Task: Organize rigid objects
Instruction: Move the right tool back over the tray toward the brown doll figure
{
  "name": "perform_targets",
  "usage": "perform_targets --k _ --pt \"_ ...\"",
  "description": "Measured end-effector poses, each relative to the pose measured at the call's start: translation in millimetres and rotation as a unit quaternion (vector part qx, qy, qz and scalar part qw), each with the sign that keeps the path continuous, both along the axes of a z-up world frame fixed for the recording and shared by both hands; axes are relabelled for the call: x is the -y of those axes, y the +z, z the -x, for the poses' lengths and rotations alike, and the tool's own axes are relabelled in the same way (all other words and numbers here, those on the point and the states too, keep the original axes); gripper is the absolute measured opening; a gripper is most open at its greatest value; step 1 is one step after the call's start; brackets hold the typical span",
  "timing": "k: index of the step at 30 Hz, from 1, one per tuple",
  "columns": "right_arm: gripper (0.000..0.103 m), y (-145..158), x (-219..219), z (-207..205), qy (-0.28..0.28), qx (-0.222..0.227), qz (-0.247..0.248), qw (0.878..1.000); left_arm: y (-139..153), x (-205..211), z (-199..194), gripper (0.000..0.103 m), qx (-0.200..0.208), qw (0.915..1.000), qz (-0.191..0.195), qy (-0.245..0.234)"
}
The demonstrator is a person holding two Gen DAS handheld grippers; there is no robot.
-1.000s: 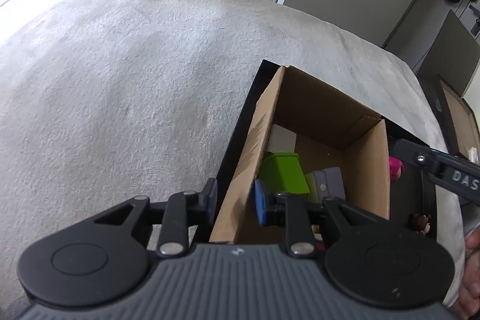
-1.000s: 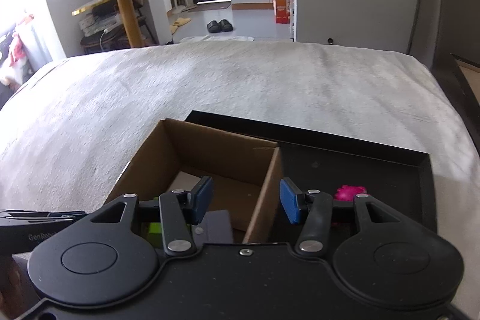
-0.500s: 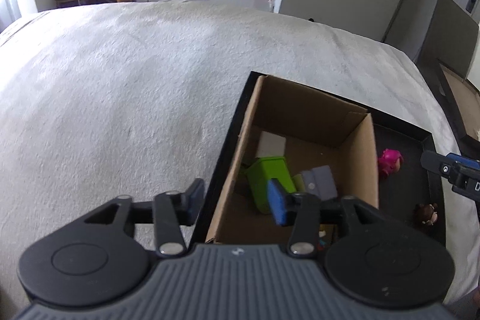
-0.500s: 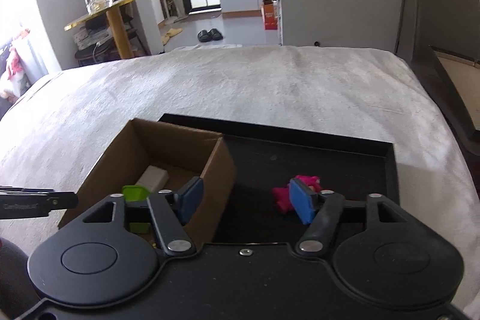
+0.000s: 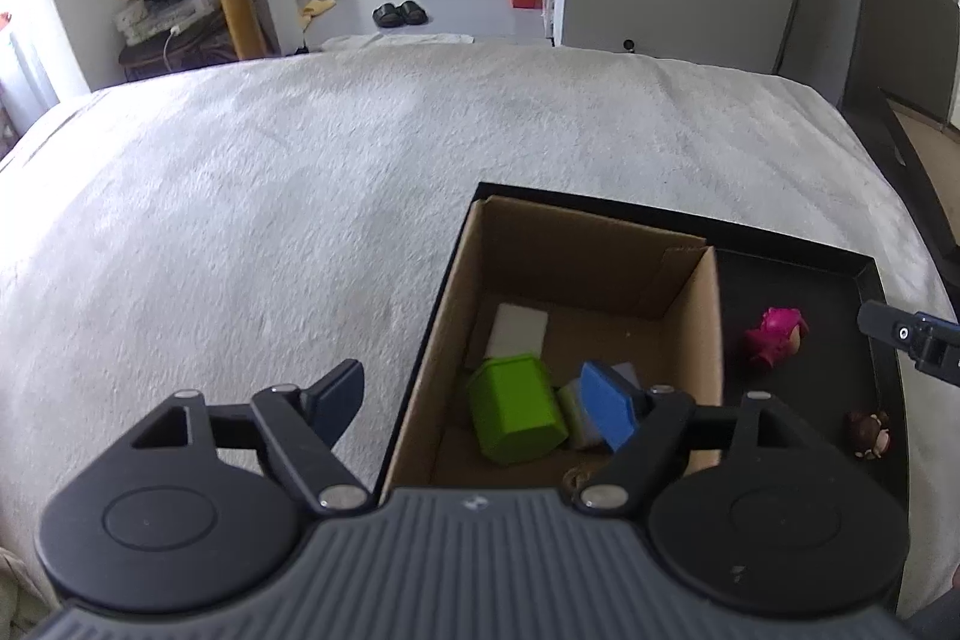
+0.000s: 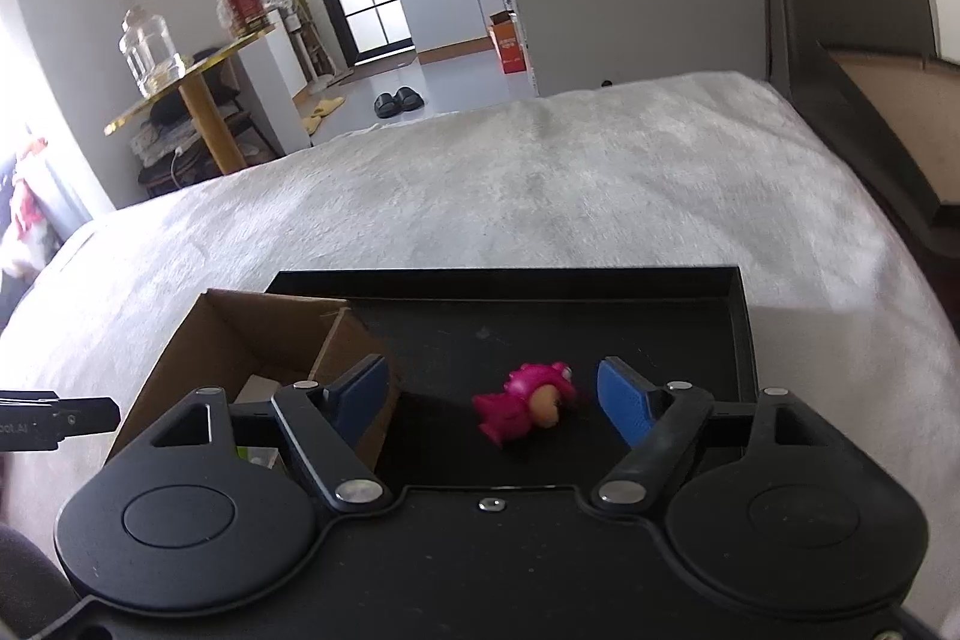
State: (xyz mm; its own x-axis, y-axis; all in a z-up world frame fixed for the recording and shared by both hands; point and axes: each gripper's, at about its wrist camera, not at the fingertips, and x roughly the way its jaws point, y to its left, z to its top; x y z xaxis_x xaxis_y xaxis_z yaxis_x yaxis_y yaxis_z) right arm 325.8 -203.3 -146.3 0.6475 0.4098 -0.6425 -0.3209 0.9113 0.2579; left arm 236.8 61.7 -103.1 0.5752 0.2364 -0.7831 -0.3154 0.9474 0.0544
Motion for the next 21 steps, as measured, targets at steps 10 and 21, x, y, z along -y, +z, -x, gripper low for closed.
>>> perform_targets --k 10,21 --pt "0.076 -22.0 29.5 -3.9 -0.03 -0.002 -0.01 0.999 -10.0 39.7 -27.4 0.079 -0.022 0.9987 -0.045 -0.008" --pt "0.076 -44.9 50.2 -2.0 -0.055 -0.025 -0.021 0.998 -19.0 68.5 -59.6 0.079 -0.036 0.9951 -0.092 0.006"
